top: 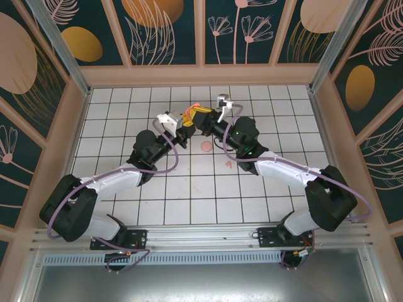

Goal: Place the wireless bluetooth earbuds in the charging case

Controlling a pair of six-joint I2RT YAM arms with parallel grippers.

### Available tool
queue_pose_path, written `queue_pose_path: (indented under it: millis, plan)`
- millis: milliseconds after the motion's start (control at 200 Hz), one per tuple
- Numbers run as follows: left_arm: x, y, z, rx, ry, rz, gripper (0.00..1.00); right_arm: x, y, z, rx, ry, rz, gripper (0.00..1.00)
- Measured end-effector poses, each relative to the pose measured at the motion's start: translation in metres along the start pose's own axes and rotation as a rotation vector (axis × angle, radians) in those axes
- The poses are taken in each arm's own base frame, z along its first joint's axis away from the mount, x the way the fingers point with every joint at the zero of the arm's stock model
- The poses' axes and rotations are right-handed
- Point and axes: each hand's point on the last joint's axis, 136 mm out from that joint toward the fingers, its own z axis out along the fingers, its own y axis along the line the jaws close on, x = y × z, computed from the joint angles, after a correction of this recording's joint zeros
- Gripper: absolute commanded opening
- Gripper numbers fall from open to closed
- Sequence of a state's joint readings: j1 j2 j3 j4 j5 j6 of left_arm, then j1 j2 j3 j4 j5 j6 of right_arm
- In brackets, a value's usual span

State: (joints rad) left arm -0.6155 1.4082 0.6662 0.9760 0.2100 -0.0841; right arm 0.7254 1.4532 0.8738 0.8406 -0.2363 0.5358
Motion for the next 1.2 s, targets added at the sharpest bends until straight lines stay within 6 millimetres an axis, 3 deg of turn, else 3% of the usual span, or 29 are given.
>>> queue_pose_path:
  millis: [1201]
  plan:
    - [0.0052, -0.0026, 0.0015, 0.01, 0.029, -0.052, 0.0, 0.0073, -0.0045, -0.0025, 0.053, -0.028, -0.132, 0.2]
